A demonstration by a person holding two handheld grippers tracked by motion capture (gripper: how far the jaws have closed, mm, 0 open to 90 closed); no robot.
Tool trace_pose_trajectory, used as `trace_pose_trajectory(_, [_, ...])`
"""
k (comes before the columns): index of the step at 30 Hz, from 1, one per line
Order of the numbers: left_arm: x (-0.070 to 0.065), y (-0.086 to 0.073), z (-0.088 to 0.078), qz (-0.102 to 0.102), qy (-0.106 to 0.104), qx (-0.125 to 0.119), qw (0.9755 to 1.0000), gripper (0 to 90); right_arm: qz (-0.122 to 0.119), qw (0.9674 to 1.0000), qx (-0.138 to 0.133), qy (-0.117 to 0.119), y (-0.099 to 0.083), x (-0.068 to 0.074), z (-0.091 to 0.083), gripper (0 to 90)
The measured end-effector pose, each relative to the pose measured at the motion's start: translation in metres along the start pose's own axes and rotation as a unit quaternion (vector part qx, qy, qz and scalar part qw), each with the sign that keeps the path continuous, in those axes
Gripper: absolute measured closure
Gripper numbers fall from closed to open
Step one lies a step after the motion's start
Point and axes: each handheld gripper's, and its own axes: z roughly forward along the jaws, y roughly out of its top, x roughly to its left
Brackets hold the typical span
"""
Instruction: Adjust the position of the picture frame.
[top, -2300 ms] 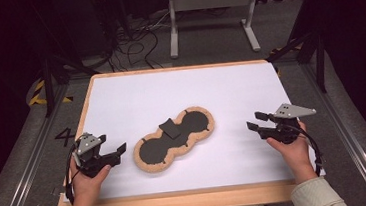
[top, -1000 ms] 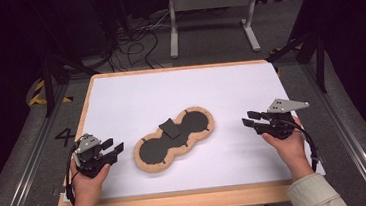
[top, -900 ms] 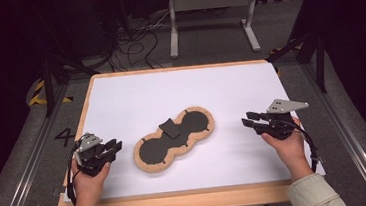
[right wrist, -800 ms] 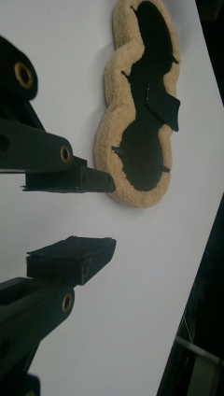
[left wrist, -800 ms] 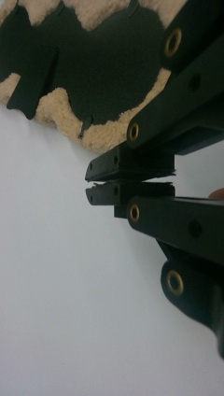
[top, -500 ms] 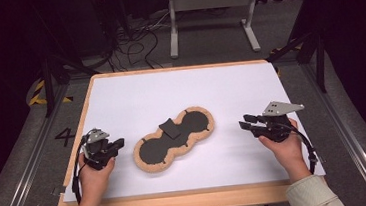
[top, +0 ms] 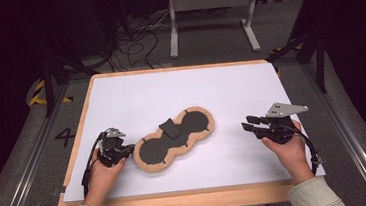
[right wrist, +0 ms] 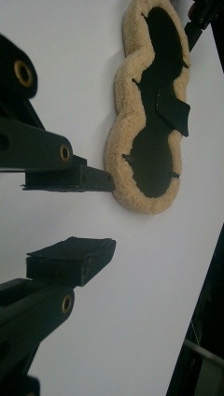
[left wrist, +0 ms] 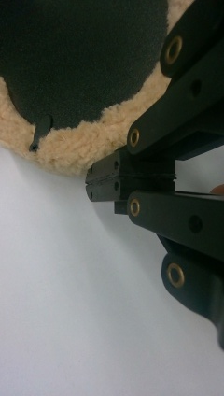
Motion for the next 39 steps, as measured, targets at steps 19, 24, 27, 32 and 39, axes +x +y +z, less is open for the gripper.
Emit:
trace_pose_trajectory(19, [-0.031, 0.001, 0.002, 0.063, -0.082, 0.035, 0.9940, 90.0, 0.006, 1.0000, -0.004, 0.000, -0.001, 0.002, -0.008, 64.8])
trace_pose_trajectory(24, [-0.050, 0.004, 0.004, 0.108, -0.105, 0.054, 0.9870, 90.0, 0.010, 0.9999, -0.006, -0.001, -0.001, 0.001, -0.011, 64.8])
trace_pose_trajectory(27, [-0.063, 0.006, 0.007, 0.130, -0.123, 0.063, 0.9819, 90.0, 0.013, 0.9999, -0.007, -0.001, -0.002, 0.000, -0.013, 64.8])
trace_pose_trajectory(32, [-0.082, 0.008, 0.012, 0.158, -0.147, 0.073, 0.9737, 90.0, 0.016, 0.9999, -0.007, -0.001, -0.004, 0.000, -0.014, 65.1])
trace_pose_trajectory(39, [-0.098, 0.011, 0.017, 0.175, -0.159, 0.079, 0.9685, 90.0, 0.017, 0.9998, 0.002, -0.005, -0.005, 0.001, -0.014, 74.7])
